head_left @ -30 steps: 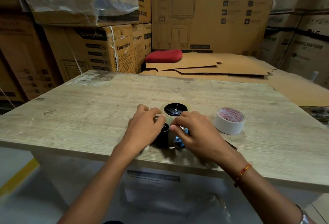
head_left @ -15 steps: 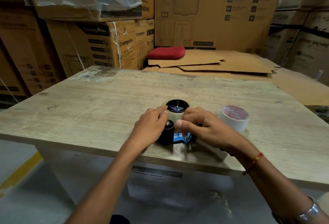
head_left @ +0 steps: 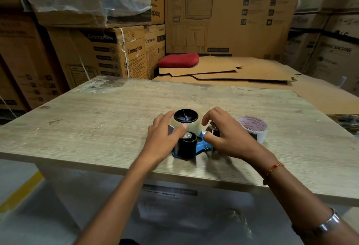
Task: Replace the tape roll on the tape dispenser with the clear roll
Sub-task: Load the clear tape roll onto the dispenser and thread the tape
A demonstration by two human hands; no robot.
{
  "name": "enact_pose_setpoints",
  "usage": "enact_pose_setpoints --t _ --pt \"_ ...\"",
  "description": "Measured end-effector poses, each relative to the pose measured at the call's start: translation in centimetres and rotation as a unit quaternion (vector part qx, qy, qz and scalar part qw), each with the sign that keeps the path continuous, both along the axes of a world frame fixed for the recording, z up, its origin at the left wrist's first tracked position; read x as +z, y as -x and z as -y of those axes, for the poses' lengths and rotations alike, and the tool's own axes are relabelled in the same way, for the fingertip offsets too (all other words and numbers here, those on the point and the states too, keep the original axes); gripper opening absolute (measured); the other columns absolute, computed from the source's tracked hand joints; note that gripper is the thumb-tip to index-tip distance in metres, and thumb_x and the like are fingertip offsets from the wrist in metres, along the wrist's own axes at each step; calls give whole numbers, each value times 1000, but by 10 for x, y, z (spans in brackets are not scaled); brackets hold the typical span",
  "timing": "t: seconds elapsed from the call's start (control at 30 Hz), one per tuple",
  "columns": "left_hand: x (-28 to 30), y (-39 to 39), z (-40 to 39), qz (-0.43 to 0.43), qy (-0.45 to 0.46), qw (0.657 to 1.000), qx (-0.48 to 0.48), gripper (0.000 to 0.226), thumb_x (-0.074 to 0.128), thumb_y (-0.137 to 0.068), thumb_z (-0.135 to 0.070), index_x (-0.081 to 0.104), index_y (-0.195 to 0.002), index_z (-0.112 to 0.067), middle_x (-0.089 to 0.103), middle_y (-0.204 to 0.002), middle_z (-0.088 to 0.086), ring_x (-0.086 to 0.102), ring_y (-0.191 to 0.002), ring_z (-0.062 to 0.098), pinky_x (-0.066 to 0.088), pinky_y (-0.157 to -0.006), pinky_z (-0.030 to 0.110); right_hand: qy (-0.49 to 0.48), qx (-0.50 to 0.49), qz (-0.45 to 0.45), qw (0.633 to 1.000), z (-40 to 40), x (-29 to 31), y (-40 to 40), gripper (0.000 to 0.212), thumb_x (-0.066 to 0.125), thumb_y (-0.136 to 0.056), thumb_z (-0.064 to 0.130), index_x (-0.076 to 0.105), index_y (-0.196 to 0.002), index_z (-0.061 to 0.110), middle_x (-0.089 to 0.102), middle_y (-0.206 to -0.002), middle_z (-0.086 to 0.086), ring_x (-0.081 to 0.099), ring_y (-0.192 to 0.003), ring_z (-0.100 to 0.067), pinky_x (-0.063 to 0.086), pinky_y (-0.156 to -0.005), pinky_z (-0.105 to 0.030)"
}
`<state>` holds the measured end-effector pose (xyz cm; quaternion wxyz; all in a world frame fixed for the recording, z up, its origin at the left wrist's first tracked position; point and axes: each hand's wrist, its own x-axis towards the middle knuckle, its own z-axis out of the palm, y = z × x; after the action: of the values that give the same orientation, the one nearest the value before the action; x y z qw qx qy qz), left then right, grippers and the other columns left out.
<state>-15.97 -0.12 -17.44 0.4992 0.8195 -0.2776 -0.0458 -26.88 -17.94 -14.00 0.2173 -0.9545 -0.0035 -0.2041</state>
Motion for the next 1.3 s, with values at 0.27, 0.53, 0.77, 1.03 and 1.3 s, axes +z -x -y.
enact_pose_setpoints --t 0.27,0.53,0.77,1.03,1.3 --pt "-10 -7 -16 -87 110 982 -125 65 64 -80 -60 43 -141 -51 35 -156 -5 38 -142 12 38 -108 32 54 -122 -43 990 -14 3 -24 25 68 -88 35 70 -104 16 55 -115 -1 55 -103 -23 43 -77 -33" --pt "-13 2 -18 46 83 987 -127 40 68 -78 -58 67 -115 -42 16 -162 -23 18 -149 5 34 -115 55 76 -171 -95 978 -23 11 -35 31 73 -87 40 74 -90 9 58 -112 -8 48 -109 -32 48 -82 -38" --pt "-15 7 -19 190 41 973 -126 57 71 -75 -56 60 -129 -42 29 -161 -15 30 -142 16 35 -114 49 33 -192 -72 978 -29 11 -37 22 76 -87 37 77 -89 16 55 -112 -3 42 -114 -30 40 -76 -36" --pt "-25 7 -16 269 -8 959 -83 68 61 -80 -64 57 -138 -29 40 -157 -4 23 -150 15 30 -118 41 -7 -160 -75 984 -30 4 -31 14 74 -88 30 73 -81 17 46 -111 4 38 -115 -25 43 -95 -45" --pt "-26 7 -15 293 -24 954 -64 68 58 -81 -67 58 -137 -28 47 -152 -5 35 -141 18 37 -112 36 0 -108 -69 992 -27 -1 -14 15 68 -88 17 72 -74 11 44 -121 5 31 -122 -22 44 -95 -40"
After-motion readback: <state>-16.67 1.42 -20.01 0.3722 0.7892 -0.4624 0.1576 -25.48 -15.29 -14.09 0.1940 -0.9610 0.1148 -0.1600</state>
